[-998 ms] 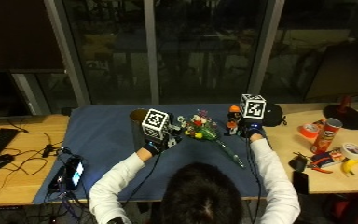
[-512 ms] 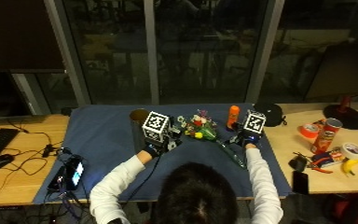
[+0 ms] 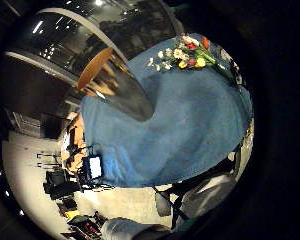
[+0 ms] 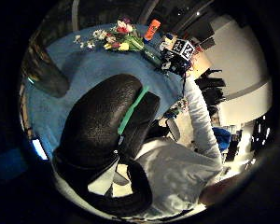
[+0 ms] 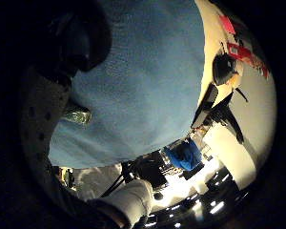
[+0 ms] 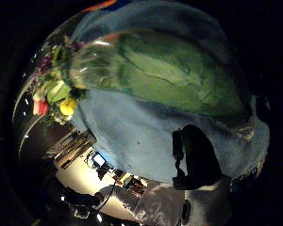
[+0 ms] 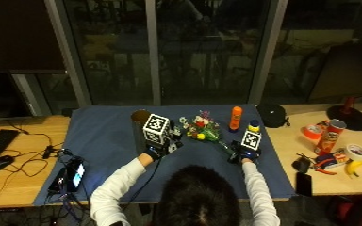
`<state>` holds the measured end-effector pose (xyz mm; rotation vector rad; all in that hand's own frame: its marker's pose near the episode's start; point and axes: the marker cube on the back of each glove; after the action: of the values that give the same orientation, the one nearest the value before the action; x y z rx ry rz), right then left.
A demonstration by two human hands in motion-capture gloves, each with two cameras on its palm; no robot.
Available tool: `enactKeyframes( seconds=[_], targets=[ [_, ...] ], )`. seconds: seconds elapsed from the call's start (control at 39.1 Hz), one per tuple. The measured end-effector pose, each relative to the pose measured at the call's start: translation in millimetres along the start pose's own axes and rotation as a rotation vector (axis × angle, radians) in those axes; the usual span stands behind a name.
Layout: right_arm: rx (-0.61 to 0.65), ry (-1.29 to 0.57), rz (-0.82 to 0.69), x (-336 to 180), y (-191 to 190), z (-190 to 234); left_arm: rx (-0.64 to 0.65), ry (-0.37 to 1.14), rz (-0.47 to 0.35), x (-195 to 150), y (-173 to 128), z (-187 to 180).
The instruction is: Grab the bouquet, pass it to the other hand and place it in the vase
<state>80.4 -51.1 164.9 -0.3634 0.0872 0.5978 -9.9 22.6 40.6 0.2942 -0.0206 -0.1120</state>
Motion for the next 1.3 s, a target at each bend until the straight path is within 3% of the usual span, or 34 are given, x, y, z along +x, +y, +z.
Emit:
enactKeyframes(
  seconds=[0.28,0.41,0.54,0.59,0.77,0.82,1.02,1.18,1.3],
  targets=[
    [-0.034,0.046,-0.092,-18.5,12.0,17.4,-0.042,-0.009,-0.005,-0.1,0.4,10.0],
    [0.034,-0.03,-0.037,-13.9,5.9,10.3,-0.077,-0.022,-0.018,-2.8,3.7,10.3],
    [-0.034,-0.199,-0.077,-13.8,-0.5,20.6,-0.113,-0.019,-0.031,-6.5,4.7,12.0],
    [0.016,-0.266,-0.103,-16.2,6.2,17.1,-0.122,-0.015,-0.036,-7.8,4.2,13.3],
    [0.414,-0.396,-0.072,-12.6,8.1,-8.3,-0.164,0.027,-0.048,-12.4,2.2,18.0],
    [0.472,-0.455,-0.076,-12.0,9.0,-14.6,-0.174,0.055,-0.05,-13.2,0.6,19.8],
    [0.36,-0.795,-0.13,-35.8,53.1,-33.7,-0.172,0.224,-0.047,-8.6,-11.4,13.2],
    [0.287,-1.218,-0.477,-86.7,105.9,-61.9,-0.085,0.457,-0.011,3.7,-40.7,7.8],
    [0.267,-1.373,-0.594,-115.9,141.7,-70.6,-0.09,0.77,0.003,27.1,-58.9,2.1]
  ],
)
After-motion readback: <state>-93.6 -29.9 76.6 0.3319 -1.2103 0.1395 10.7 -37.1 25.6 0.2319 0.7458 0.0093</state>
